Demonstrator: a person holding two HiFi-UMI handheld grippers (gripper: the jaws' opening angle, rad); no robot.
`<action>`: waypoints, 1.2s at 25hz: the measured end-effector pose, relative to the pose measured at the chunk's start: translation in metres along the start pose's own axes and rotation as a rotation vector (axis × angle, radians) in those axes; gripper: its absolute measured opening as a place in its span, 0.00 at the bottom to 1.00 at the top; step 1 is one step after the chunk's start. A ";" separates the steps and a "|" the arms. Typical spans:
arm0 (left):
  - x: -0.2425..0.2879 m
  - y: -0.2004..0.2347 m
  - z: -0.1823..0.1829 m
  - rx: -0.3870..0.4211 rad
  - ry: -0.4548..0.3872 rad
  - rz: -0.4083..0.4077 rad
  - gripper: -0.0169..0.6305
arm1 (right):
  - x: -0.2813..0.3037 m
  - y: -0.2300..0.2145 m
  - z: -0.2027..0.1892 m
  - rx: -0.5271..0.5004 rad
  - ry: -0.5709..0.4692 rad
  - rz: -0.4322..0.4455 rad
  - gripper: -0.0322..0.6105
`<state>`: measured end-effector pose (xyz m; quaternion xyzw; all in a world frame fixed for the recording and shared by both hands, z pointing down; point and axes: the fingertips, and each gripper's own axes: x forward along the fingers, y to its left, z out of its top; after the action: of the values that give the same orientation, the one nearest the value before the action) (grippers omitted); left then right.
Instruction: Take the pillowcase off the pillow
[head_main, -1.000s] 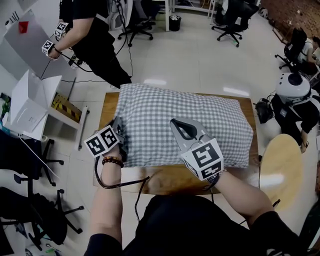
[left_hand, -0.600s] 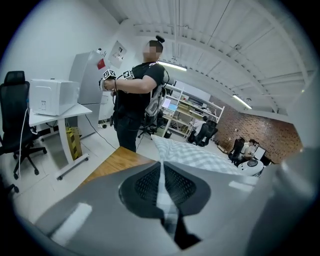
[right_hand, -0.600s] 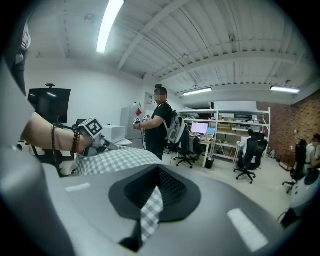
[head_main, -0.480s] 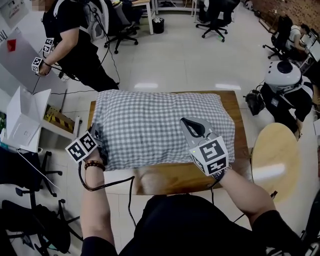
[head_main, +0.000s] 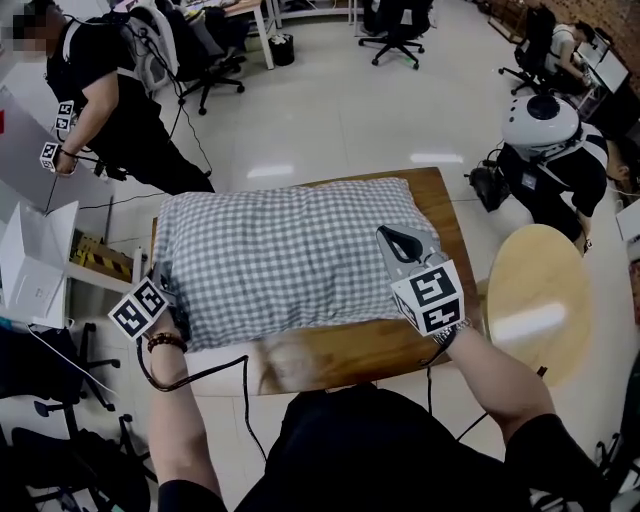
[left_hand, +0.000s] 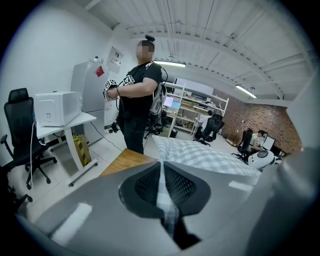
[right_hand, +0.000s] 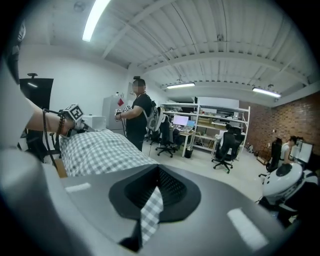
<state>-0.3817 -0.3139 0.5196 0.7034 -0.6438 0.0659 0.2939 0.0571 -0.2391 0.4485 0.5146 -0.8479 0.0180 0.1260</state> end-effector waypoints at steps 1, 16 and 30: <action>0.001 -0.002 -0.002 0.015 0.000 0.010 0.04 | -0.002 -0.007 -0.006 0.002 0.005 -0.006 0.05; 0.036 0.001 -0.007 0.079 0.033 0.125 0.04 | 0.004 -0.137 -0.120 0.065 0.173 -0.158 0.05; 0.053 -0.034 -0.005 0.190 0.067 0.198 0.04 | 0.029 -0.214 -0.254 0.233 0.424 -0.060 0.15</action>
<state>-0.3399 -0.3577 0.5378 0.6585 -0.6907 0.1786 0.2395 0.2815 -0.3244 0.6798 0.5351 -0.7791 0.2198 0.2415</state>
